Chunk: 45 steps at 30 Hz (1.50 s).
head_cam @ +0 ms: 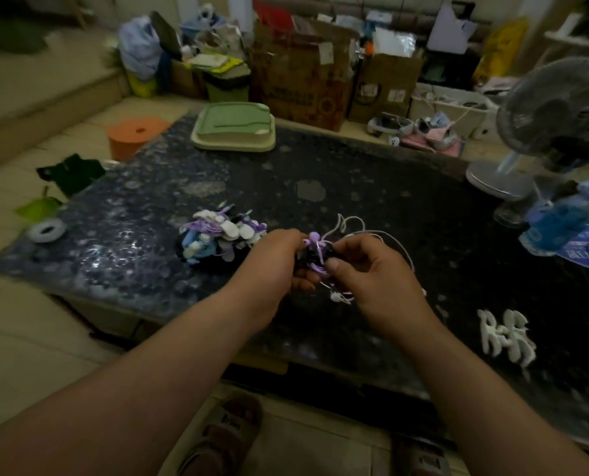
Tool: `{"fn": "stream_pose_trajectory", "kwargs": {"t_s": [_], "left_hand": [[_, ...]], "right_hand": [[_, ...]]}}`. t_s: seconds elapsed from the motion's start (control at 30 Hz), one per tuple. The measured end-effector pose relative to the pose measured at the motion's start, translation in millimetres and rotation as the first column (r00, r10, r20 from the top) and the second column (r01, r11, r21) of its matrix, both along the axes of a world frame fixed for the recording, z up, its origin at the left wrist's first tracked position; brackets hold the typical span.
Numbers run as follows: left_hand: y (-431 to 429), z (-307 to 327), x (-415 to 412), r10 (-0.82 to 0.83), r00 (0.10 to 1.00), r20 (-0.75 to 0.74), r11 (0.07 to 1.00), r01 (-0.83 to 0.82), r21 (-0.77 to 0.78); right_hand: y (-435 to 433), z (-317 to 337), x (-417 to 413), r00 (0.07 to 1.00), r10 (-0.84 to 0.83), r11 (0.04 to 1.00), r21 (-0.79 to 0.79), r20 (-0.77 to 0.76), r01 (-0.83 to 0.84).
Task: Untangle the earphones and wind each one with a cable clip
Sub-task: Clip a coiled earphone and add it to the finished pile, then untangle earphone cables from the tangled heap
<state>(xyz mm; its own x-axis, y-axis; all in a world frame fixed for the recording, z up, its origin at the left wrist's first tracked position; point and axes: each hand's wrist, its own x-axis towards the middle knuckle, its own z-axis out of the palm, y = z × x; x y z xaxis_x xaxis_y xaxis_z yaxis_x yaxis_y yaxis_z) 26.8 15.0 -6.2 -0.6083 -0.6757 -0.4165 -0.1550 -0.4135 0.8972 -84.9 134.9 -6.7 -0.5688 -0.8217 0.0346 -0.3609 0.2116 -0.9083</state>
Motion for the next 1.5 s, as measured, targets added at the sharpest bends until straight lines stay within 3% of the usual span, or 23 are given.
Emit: {"fn": "stream_pose_trajectory", "kwargs": {"t_s": [0.07, 0.2, 0.3, 0.4, 0.53, 0.63, 0.8, 0.93, 1.07, 1.2, 1.33, 1.5], "left_hand": [[-15, -3, 9, 0.035, 0.995, 0.094, 0.999, -0.032, -0.028], [-42, -15, 34, 0.055, 0.989, 0.134, 0.985, -0.032, -0.172], [-56, -21, 54, 0.145, 0.949, 0.280, 0.895, -0.005, -0.446], [-63, -20, 77, 0.357, 0.896, 0.263, 0.801, -0.149, -0.580], [-71, -12, 96, 0.400, 0.903, 0.155, 0.814, -0.272, -0.514], [-73, -9, 98, 0.403, 0.906, 0.128, 0.827, -0.301, -0.474], [-60, 0, 77, 0.379, 0.921, 0.087, 0.791, -0.274, -0.548], [-43, 4, 46, 0.318, 0.947, 0.048, 0.818, -0.248, -0.519], [-23, 3, 13, 0.143, 0.985, 0.096, 0.829, -0.066, -0.555], [-11, -20, -20, -0.060, 0.938, 0.342, 0.675, 0.290, -0.678], [-9, -43, -43, -0.080, 0.841, 0.535, 0.507, 0.496, -0.705], [-6, -55, -62, -0.093, 0.766, 0.636, 0.459, 0.600, -0.656]], "right_hand": [[-16, -4, 10, 0.999, 0.037, 0.998, 0.050, -0.039, -0.035], [-47, -17, 25, 0.998, 0.043, 0.997, 0.063, -0.051, -0.040], [-70, -37, 38, 0.998, 0.031, 0.998, 0.057, -0.053, -0.028], [-89, -62, 56, 0.992, 0.044, 0.996, 0.083, -0.115, -0.035], [-108, -77, 69, 0.913, 0.078, 0.983, 0.185, -0.401, -0.003], [-102, -72, 71, 0.926, 0.032, 0.988, 0.155, -0.377, 0.029], [-68, -49, 46, 0.945, -0.003, 0.993, 0.109, -0.328, 0.041], [-46, -28, 16, 0.960, -0.145, 0.986, 0.048, -0.238, 0.161], [-15, -15, -18, 0.950, -0.290, 0.957, -0.015, -0.120, 0.290], [9, -16, -55, 0.932, -0.350, 0.928, 0.099, -0.089, 0.358], [14, -32, -75, 0.957, -0.218, 0.914, 0.304, -0.189, 0.268], [9, -45, -87, 0.940, -0.054, 0.882, 0.426, -0.336, 0.203]]}}
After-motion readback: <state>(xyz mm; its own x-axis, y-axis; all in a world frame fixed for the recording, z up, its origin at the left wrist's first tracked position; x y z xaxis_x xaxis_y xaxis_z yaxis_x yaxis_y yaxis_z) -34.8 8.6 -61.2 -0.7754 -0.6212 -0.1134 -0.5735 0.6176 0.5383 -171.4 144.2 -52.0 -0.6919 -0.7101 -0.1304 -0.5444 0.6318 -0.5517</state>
